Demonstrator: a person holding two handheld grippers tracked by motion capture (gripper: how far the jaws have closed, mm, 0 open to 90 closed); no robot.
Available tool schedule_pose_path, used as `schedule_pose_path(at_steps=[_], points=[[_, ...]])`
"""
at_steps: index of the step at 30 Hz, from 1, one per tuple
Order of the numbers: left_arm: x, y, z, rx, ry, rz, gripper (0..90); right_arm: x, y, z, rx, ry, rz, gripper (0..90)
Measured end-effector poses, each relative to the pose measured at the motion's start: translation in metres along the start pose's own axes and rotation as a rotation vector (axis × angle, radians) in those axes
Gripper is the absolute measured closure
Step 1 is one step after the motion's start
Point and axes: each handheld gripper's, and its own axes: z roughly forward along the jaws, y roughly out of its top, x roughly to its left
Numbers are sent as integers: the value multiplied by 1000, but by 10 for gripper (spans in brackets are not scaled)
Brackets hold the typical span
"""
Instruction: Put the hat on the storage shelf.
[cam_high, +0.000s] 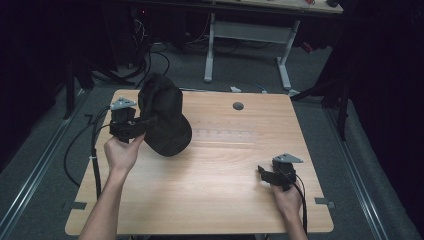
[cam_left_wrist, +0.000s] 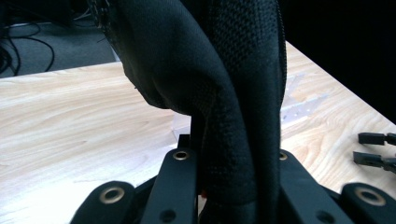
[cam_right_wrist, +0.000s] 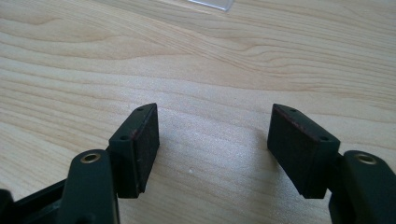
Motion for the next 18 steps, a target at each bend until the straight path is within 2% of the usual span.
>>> schedule_pose_path(at_steps=[11,14,18], points=[[-4,9,16,-5,30,34,814,0,0,0,0,2,-4,339],[-6,11,21,-4,41,54,814,0,0,0,0,2,-6,339],[-5,13,27,-2,46,54,814,0,0,0,1,2,-4,338]])
